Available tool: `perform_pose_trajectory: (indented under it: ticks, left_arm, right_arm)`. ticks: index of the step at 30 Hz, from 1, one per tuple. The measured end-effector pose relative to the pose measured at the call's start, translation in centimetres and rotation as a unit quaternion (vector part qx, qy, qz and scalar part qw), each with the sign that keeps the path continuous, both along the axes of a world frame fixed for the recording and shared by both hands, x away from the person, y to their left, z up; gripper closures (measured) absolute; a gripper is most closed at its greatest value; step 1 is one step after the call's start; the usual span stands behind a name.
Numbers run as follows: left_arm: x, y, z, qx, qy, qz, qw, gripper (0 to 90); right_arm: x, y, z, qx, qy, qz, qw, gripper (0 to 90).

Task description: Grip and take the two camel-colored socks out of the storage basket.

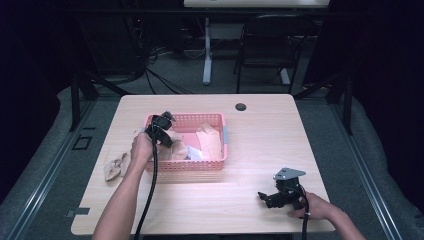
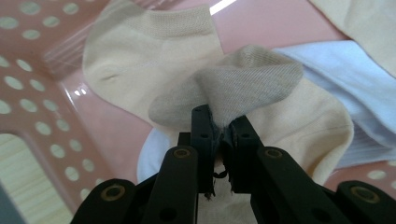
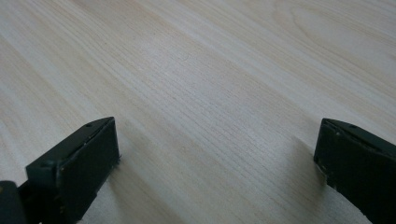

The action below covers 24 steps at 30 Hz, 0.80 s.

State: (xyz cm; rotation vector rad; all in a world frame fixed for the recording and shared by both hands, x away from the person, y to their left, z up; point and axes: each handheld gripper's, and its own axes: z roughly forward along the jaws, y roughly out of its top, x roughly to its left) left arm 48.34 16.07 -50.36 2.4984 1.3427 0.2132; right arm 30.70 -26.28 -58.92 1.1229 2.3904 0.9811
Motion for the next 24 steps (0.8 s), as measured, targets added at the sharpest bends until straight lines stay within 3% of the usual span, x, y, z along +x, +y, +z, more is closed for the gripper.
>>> perform_pose_trajectory:
  ticks: [6,24]
  left_arm:
    - [-0.3,0.0,2.1,0.009,-0.018,-0.008,0.9998,83.0]
    - [-0.9,1.1,7.8,-0.002,-0.052,-0.013,0.9986,82.6]
  right_arm:
    - [0.0,0.0,0.0,0.0,0.0,0.0,1.0,0.0]
    - [0.0,0.0,0.0,0.0,0.0,0.0,1.0,0.0]
